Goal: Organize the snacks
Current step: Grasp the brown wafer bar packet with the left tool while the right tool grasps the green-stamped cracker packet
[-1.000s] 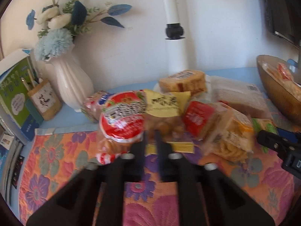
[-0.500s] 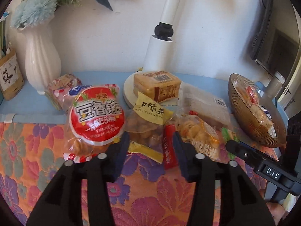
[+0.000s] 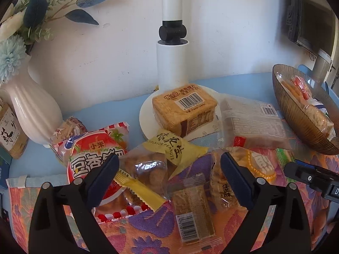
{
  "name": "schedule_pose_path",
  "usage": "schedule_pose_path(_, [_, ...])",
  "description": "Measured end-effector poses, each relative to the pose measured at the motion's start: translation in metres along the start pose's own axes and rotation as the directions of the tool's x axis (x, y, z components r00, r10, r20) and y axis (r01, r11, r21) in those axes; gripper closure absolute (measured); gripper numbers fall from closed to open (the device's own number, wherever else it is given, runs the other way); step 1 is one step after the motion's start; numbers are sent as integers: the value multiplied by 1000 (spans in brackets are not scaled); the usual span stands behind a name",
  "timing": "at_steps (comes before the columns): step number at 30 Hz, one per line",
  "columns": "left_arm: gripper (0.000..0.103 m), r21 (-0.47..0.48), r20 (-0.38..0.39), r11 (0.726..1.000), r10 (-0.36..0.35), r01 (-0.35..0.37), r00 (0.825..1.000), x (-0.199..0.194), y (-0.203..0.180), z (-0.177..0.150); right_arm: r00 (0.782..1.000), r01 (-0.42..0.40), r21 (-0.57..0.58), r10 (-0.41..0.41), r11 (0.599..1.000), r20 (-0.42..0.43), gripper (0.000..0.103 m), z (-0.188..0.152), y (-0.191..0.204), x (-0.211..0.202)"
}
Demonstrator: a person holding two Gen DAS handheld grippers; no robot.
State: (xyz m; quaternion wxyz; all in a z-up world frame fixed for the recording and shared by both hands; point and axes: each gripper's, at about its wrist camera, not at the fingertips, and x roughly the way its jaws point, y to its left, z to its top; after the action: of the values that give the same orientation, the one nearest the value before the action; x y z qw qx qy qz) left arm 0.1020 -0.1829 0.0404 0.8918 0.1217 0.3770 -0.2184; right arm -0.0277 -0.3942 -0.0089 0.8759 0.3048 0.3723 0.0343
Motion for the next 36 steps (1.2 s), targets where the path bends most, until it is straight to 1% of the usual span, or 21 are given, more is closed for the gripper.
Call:
schedule_pose_path(1, [10,1,-12,1000,15,-15,1000,1,0,2,1000,-3,3,3,1000,0,49,0,-1,0])
schedule_pose_path(2, [12,-19,-35,1000,10,-11,999,0,2,3,1000,-8,8,8,1000,-2,49,1,-1,0])
schedule_pose_path(4, [14,-105,-43,993,-59,54,997,-12,11,0,1000,-18,21,18,1000,-4,49,1,-4,-1])
schedule_pose_path(5, [14,-149,-52,986,-79,70,996,-18,14,-4,1000,-22,26,22,999,-5,49,2,-5,-1])
schedule_pose_path(6, [16,-168,-63,983,-91,79,994,-23,14,-7,1000,-24,30,24,999,-7,49,2,-5,-1])
schedule_pose_path(7, [20,-165,-62,982,-105,94,992,-28,11,-11,1000,-24,31,25,999,-8,49,2,-5,-1])
schedule_pose_path(10, [22,-135,-60,984,-126,117,990,-37,-3,-26,1000,-16,22,17,1000,-9,49,1,-4,-2])
schedule_pose_path(11, [22,-109,-70,989,-106,98,992,-34,-10,-31,1000,-10,14,11,1000,-8,49,1,-2,-2])
schedule_pose_path(12, [22,-80,-83,995,-64,57,994,-30,-15,-35,1000,-4,7,4,1000,-7,49,0,-1,-2])
schedule_pose_path(13, [23,-64,-101,997,-43,37,994,-24,-18,-40,1000,1,0,-1,1000,-7,49,0,0,-2])
schedule_pose_path(15, [27,-81,-136,995,-75,65,988,-11,-19,-47,1000,4,-5,-4,1000,-6,49,-1,0,-2])
schedule_pose_path(16, [30,-92,-146,994,-69,56,987,-3,-20,-50,1000,2,-2,-2,1000,-6,49,-1,1,-1])
schedule_pose_path(17, [30,-86,-146,996,-45,32,988,4,-21,-53,1000,0,0,0,1000,-6,49,-1,0,-1])
schedule_pose_path(18, [34,-61,-109,998,-21,14,994,4,-26,-55,1000,0,1,0,1000,-5,49,-1,0,-1])
schedule_pose_path(20, [63,-51,-88,999,-16,12,996,-2,-31,-54,1000,9,-8,-9,1000,-3,50,-1,2,-2])
schedule_pose_path(21, [69,-60,-78,998,-10,5,997,-3,-32,-55,1000,14,-18,-14,1000,-1,50,-1,3,-2])
schedule_pose_path(25, [70,-81,-33,996,21,-23,999,-14,-30,-59,1000,19,-64,-18,998,24,52,-2,12,-5])
schedule_pose_path(29, [70,-110,67,993,45,-37,997,-37,-21,-65,996,-1,-97,10,995,89,52,-2,20,-17])
schedule_pose_path(31, [70,-104,124,994,55,-42,991,-48,-22,-69,992,-13,-115,27,993,127,52,-1,24,-24])
schedule_pose_path(33, [70,-86,163,994,80,-67,983,-57,-23,-70,987,-18,-135,39,991,158,52,-1,27,-31])
schedule_pose_path(36, [70,-57,215,994,100,-90,972,-68,-34,-70,978,-24,-154,55,988,199,52,-2,31,-39])
